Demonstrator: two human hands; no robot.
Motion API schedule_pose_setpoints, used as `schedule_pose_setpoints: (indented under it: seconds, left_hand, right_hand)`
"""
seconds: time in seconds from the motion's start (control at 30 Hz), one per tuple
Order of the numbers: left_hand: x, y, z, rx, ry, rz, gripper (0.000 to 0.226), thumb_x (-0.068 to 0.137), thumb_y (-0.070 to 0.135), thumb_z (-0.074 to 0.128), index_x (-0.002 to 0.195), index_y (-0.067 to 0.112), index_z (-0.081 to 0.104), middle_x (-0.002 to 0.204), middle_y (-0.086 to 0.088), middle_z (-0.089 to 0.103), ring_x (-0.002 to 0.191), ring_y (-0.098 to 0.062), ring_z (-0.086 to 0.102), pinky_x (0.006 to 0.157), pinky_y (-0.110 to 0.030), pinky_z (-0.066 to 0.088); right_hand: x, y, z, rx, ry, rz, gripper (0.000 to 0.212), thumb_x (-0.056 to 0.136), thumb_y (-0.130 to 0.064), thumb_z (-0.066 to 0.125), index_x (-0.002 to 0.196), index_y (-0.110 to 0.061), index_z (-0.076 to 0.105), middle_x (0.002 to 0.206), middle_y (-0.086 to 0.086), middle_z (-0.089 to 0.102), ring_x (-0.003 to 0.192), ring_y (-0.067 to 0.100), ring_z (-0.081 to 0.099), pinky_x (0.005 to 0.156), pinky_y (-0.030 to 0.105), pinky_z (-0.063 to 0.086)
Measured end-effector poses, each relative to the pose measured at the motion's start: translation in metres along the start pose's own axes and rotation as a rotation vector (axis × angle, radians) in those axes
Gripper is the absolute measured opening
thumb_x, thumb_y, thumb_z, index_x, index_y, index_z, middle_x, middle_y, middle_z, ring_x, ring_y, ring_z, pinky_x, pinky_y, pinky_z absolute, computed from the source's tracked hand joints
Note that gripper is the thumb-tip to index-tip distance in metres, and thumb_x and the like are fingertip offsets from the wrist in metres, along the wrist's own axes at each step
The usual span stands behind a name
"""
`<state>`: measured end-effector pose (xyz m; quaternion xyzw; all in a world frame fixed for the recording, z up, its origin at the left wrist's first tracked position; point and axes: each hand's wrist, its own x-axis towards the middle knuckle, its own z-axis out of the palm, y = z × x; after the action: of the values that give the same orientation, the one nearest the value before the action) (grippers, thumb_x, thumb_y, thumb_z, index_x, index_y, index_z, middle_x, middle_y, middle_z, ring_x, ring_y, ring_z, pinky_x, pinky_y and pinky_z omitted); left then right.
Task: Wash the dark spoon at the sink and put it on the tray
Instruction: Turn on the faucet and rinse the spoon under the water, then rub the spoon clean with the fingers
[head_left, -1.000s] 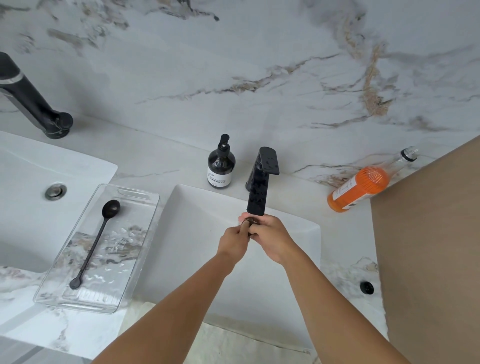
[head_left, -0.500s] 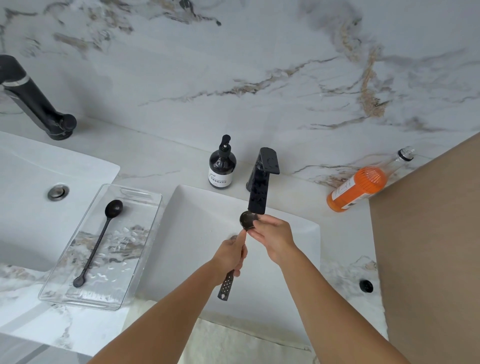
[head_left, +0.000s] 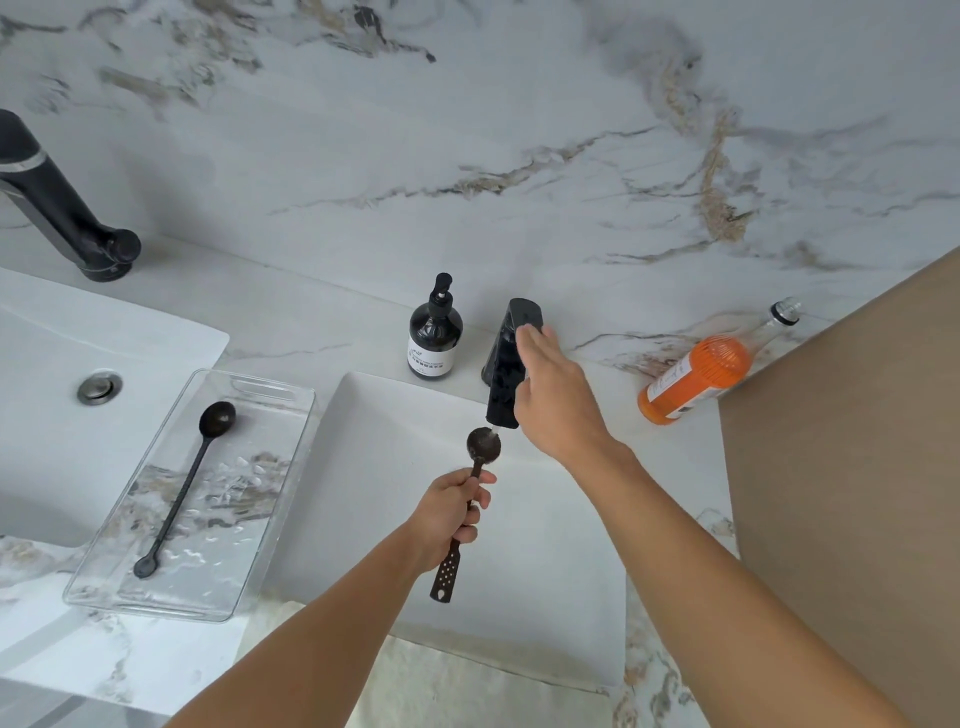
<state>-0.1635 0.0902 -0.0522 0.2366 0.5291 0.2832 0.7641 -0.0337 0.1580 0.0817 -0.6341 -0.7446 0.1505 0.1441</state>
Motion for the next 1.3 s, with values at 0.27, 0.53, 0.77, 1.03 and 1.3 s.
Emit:
schedule_pose_setpoints:
  seconds: [0.27,0.53,0.77,1.03,1.3]
  left_hand:
    - [-0.016,-0.001,0.001,0.075,0.019,0.037,0.028,0.102,0.012,0.032,0.100,0.012,0.060,0.074,-0.002,0.047,0.046,-0.009,0.025,0.040,-0.019,0.019]
    - [-0.046,-0.008,0.017,0.135,-0.069,0.122,0.023,0.105,0.023,0.037,0.091,0.012,0.052,0.057,0.003,0.046,0.045,-0.010,0.028,0.043,-0.021,0.022]
    - [-0.063,-0.004,0.034,0.062,-0.070,0.136,0.042,0.105,0.035,0.039,0.068,0.016,0.046,0.051,0.006,0.023,0.043,-0.010,0.016,0.040,-0.021,0.017]
    - [-0.072,0.008,0.039,0.088,-0.086,0.173,0.042,0.104,0.037,0.039,0.069,0.015,0.044,0.051,0.007,0.023,0.041,-0.008,0.017,0.039,-0.020,0.016]
    - [-0.080,0.056,0.053,0.194,-0.136,0.269,0.073,0.071,0.089,0.041,0.053,0.020,0.030,0.051,0.003,0.017,0.051,-0.020,0.014,0.055,-0.036,0.013]
  right_hand:
    - [-0.026,0.025,0.026,0.300,0.196,0.188,0.056,0.090,0.003,0.041,0.143,-0.013,0.045,0.150,0.006,0.049,0.136,0.027,0.046,0.107,0.025,0.036]
    - [-0.076,0.027,0.075,1.413,-0.161,0.842,0.028,0.095,-0.011,0.061,0.109,0.013,0.062,0.091,0.025,0.069,0.079,0.034,0.055,0.061,0.031,0.049]
    - [-0.065,0.021,0.049,1.361,-0.100,0.740,0.017,0.091,0.015,0.049,0.099,0.016,0.065,0.089,0.025,0.067,0.073,0.031,0.076,0.065,0.032,0.062]
    - [-0.057,0.013,0.028,1.092,-0.062,0.710,0.011,0.090,0.007,0.059,0.096,0.010,0.068,0.091,0.024,0.071,0.064,0.035,0.076,0.071,0.040,0.064]
    - [-0.053,-0.005,-0.016,1.507,-0.036,0.507,0.023,0.084,0.018,0.060,0.095,0.004,0.073,0.094,0.023,0.072,0.084,0.036,0.075,0.082,0.038,0.063]
